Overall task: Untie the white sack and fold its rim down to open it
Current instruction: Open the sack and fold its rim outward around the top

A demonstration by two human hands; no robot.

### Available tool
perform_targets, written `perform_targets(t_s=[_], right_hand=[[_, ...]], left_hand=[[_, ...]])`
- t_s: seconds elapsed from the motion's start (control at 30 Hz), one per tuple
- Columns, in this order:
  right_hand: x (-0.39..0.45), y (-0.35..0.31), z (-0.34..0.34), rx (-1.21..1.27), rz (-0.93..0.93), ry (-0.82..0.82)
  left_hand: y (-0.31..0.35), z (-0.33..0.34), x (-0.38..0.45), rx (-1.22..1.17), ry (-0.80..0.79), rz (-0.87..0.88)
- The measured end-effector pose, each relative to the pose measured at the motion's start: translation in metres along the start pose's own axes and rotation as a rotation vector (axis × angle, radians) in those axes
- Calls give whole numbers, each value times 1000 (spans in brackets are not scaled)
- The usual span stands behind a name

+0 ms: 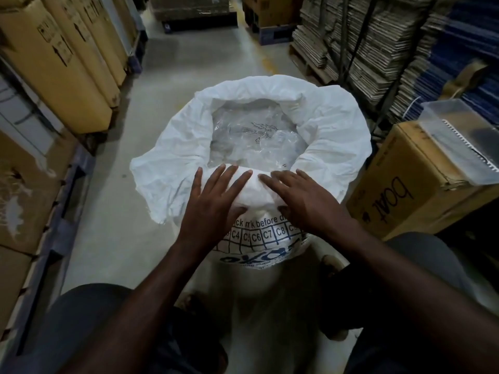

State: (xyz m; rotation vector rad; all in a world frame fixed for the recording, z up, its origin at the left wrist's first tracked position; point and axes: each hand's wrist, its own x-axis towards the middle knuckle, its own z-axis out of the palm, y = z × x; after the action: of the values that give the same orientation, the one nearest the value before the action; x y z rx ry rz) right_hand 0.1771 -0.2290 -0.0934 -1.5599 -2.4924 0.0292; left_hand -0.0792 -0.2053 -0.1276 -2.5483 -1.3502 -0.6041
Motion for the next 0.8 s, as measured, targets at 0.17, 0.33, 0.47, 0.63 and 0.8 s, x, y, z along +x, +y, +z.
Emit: perform_targets(t_s=[0.17,0.33,0.47,0.63,0.8], right_hand=[[7,2,-16,-1,79,142],[-2,-2,-31,49,68,249],[-3,-8,-30,24,2,152],[6,-5,-24,17,94,334],[12,0,-23,-18,71,442]], left_hand=[[8,-2,11,-14,-57,8],[8,-9,21,-95,159,37],[10,-18,33,-114,251,-14],[21,-22,47,-156,270,16],[30,-28,41,-226,22,-30]])
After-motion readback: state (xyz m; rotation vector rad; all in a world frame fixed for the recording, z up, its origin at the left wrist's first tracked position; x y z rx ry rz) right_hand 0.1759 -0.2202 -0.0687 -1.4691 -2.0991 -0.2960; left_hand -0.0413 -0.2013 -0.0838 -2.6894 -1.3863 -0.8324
